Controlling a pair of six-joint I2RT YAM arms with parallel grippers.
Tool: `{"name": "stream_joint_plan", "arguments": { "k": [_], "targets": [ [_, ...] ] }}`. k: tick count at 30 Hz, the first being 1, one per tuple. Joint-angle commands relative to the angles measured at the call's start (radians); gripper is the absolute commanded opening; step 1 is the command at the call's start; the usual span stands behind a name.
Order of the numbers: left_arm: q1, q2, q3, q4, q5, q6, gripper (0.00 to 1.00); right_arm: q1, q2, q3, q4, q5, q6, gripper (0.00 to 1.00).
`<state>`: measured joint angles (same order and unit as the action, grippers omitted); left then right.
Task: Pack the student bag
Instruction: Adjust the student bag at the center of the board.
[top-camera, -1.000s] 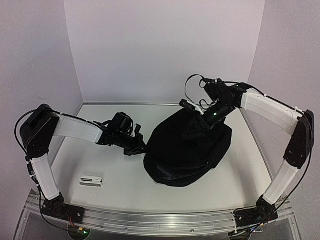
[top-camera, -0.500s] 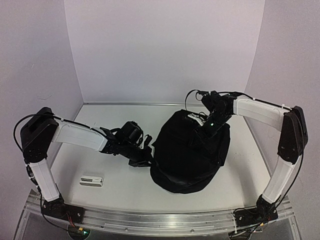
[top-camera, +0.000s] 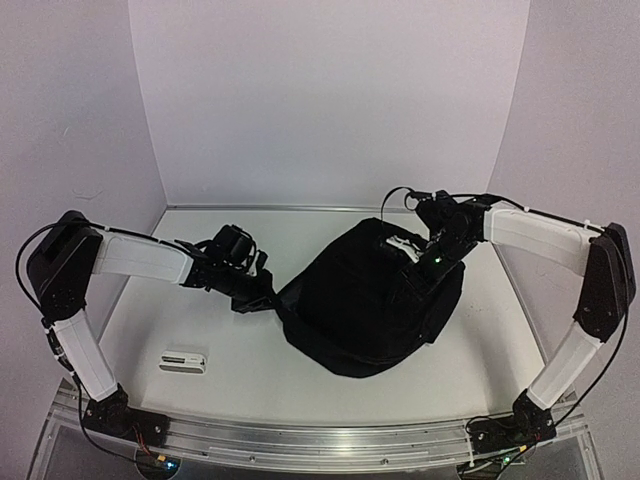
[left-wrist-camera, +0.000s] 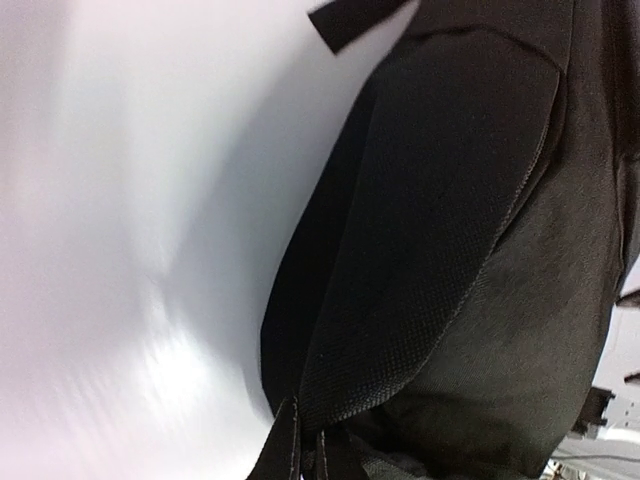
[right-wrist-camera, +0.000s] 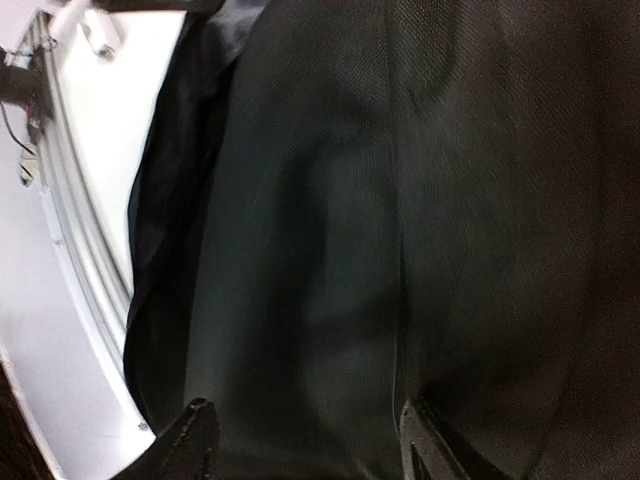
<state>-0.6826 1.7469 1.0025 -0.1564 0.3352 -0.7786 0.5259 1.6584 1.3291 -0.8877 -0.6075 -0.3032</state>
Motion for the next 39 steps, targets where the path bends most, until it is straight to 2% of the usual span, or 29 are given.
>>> {"name": "stream_joint_plan", "arguments": {
  "k": [1, 7, 9, 14, 17, 23, 30, 39],
  "targets": [
    [0.131, 0.063, 0.100, -0.063, -0.039, 0.092, 0.00, -0.071, -0.071, 0.058, -0.042, -0.052, 0.040, 0.65],
    [0.326, 0.116, 0.205, -0.085, -0.018, 0.158, 0.02, -0.083, -0.120, 0.049, -0.043, -0.019, 0.000, 0.67],
    [0.339, 0.075, 0.222, -0.097, -0.024, 0.196, 0.14, -0.083, -0.133, 0.032, -0.043, -0.006, -0.011, 0.66],
    [0.307, -0.137, 0.172, -0.091, 0.008, 0.275, 0.54, -0.083, -0.154, 0.002, -0.040, -0.009, -0.023, 0.66],
    [0.223, -0.259, 0.145, -0.119, -0.008, 0.319, 0.64, -0.083, -0.142, -0.008, -0.035, -0.032, -0.010, 0.65],
    [0.033, -0.278, 0.123, -0.168, 0.089, 0.362, 0.65, -0.083, -0.087, -0.031, 0.030, -0.055, 0.067, 0.63],
    [-0.129, -0.177, 0.164, -0.145, 0.122, 0.329, 0.59, -0.083, -0.002, -0.021, 0.081, -0.064, 0.124, 0.65],
    [-0.231, -0.020, 0.290, -0.213, 0.067, 0.369, 0.52, -0.083, 0.066, -0.004, 0.084, 0.024, 0.139, 0.63]
  ]
}}
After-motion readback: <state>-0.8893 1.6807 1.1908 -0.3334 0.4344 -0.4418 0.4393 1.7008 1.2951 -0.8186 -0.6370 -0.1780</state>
